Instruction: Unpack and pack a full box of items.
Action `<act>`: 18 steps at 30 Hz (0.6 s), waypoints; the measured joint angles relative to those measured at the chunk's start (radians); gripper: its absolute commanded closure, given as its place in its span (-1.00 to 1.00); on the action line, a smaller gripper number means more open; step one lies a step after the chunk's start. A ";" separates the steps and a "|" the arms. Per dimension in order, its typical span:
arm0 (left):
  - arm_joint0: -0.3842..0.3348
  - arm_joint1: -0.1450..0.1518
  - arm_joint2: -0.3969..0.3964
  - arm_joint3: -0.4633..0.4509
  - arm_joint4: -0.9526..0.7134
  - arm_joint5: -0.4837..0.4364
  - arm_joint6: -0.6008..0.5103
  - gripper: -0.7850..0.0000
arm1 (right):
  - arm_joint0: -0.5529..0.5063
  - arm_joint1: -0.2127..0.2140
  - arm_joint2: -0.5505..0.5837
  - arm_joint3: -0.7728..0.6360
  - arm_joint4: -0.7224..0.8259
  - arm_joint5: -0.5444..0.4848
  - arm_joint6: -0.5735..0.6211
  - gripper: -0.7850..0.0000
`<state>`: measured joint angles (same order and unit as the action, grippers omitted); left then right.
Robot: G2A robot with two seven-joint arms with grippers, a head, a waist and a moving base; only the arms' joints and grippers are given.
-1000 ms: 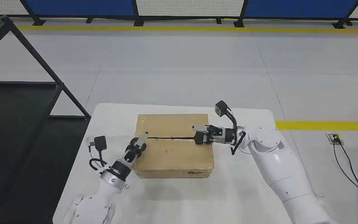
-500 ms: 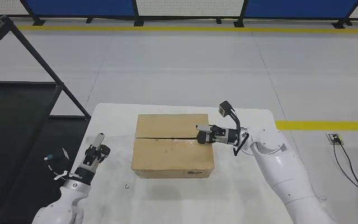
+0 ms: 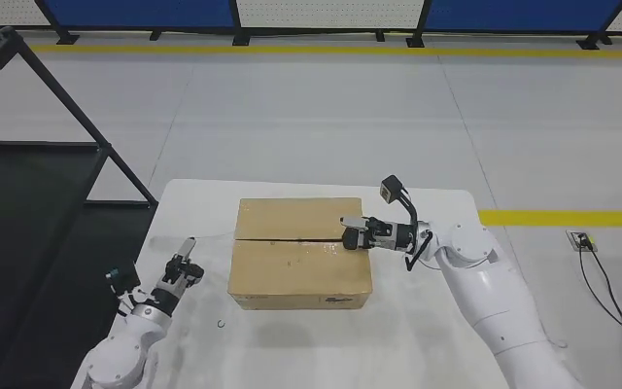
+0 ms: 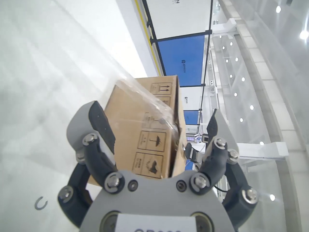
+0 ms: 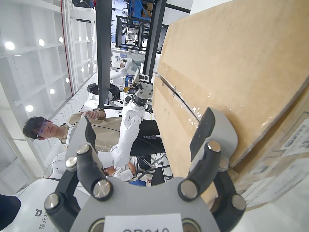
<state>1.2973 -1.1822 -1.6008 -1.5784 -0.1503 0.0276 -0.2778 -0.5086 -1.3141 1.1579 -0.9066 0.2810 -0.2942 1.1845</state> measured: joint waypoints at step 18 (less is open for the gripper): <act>-0.239 -0.028 0.067 0.340 -0.240 -0.027 -0.026 -1.00 | 0.000 0.000 0.000 0.000 0.000 0.000 0.000 -1.00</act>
<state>1.0586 -1.2100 -1.5335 -1.2385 -0.3901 0.0008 -0.3040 -0.5086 -1.3141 1.1579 -0.9066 0.2810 -0.2942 1.1845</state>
